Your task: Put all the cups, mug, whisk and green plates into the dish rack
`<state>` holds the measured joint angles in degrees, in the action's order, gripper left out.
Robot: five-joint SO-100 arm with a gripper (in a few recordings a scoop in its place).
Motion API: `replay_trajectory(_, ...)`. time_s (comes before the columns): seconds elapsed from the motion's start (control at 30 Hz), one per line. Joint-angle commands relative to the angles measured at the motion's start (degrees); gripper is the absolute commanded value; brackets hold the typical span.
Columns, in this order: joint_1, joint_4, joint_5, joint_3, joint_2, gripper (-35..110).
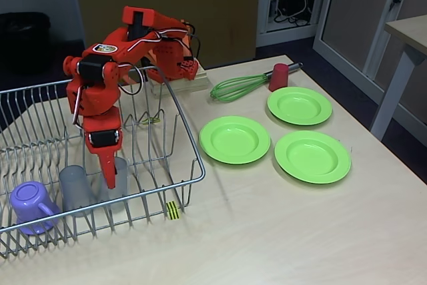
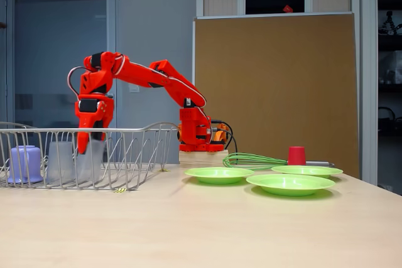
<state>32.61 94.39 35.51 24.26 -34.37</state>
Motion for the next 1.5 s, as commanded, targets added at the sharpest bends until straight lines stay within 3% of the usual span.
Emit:
replay_trajectory(0.0, 1.4, 1.0, 0.9, -1.9, -0.8, 22)
replay_trajectory(0.17, 2.0, 2.1, 1.1, -3.6, 0.6, 40)
replay_trajectory(0.3, 1.7, 2.9, 1.1, -4.3, 0.8, 45)
replay_trajectory(0.63, -1.9, 5.4, 1.0, -4.0, -5.9, 45)
replay_trajectory(1.03, -14.2, 3.6, -4.0, 17.8, -31.2, 41)
replay_trajectory(1.27, -26.0, 3.8, -14.9, 37.1, -48.7, 34)
replay_trajectory(1.47, -44.5, 1.3, -37.1, 55.3, -61.9, 29)
